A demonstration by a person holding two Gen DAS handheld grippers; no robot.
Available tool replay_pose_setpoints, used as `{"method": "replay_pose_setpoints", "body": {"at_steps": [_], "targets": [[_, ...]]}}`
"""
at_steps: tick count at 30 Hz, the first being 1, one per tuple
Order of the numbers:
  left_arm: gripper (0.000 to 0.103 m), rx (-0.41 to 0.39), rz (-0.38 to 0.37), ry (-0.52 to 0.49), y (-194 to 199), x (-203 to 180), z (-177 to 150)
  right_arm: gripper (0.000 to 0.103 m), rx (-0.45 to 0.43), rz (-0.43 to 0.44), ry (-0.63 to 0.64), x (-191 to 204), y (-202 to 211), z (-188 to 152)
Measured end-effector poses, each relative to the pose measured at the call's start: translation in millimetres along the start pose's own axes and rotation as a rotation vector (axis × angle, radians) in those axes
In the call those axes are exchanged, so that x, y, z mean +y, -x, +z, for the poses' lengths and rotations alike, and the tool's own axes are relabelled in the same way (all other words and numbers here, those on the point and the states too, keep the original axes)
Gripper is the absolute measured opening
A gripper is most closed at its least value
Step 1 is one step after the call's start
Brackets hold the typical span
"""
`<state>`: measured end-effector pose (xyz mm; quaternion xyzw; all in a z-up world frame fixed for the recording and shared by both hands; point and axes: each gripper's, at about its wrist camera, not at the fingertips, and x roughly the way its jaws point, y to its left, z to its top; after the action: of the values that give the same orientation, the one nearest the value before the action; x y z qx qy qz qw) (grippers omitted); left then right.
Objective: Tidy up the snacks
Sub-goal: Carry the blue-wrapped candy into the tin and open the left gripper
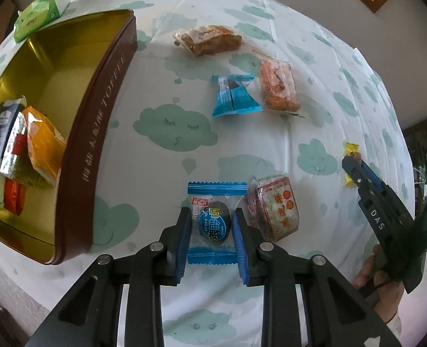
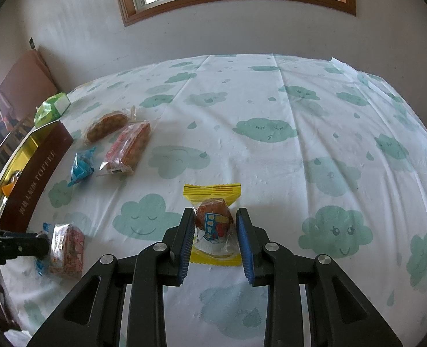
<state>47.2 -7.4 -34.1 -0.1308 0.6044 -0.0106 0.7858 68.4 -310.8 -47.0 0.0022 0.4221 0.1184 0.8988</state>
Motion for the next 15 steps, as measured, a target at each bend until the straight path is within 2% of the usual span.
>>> {"method": "replay_pose_setpoints", "body": {"at_steps": [2,3,5,6,7,9,10,11,13,14,15], "targets": [[0.024,-0.009,0.004,-0.008,3.7,1.1,0.1,0.031,0.001,-0.005,0.004,-41.0,23.0,-13.3],[0.024,-0.011,0.003,-0.007,4.8,0.9,-0.1,0.031,0.001,-0.007,0.006,-17.7,14.8,-7.0],[0.024,-0.019,0.002,-0.011,8.3,1.8,0.3,0.031,0.002,-0.013,0.011,-13.0,14.2,-5.2],[0.024,-0.023,0.004,-0.012,9.8,2.6,0.6,0.031,0.003,-0.017,0.014,27.1,-4.8,5.4],[0.024,-0.029,0.008,-0.015,12.2,3.5,1.1,0.031,0.004,-0.023,0.018,24.8,-2.0,6.3],[0.024,-0.040,0.012,-0.019,16.3,4.9,1.7,0.031,0.006,-0.033,0.027,66.2,-27.0,15.2],[0.024,-0.048,0.014,-0.020,19.0,6.2,2.4,0.031,0.007,-0.040,0.033,70.8,-27.7,15.1],[0.024,-0.054,0.016,-0.022,21.4,7.3,2.9,0.031,0.007,-0.043,0.035,48.2,-14.8,10.0],[0.024,-0.064,0.021,-0.025,25.6,9.9,4.7,0.031,0.007,-0.046,0.038,58.2,-16.8,7.2],[0.024,-0.070,0.023,-0.027,28.2,11.1,6.1,0.031,0.008,-0.046,0.037,35.5,-6.6,4.3],[0.024,-0.076,0.023,-0.031,29.7,11.5,7.7,0.031,0.008,-0.046,0.037,42.2,-13.4,8.7]]}}
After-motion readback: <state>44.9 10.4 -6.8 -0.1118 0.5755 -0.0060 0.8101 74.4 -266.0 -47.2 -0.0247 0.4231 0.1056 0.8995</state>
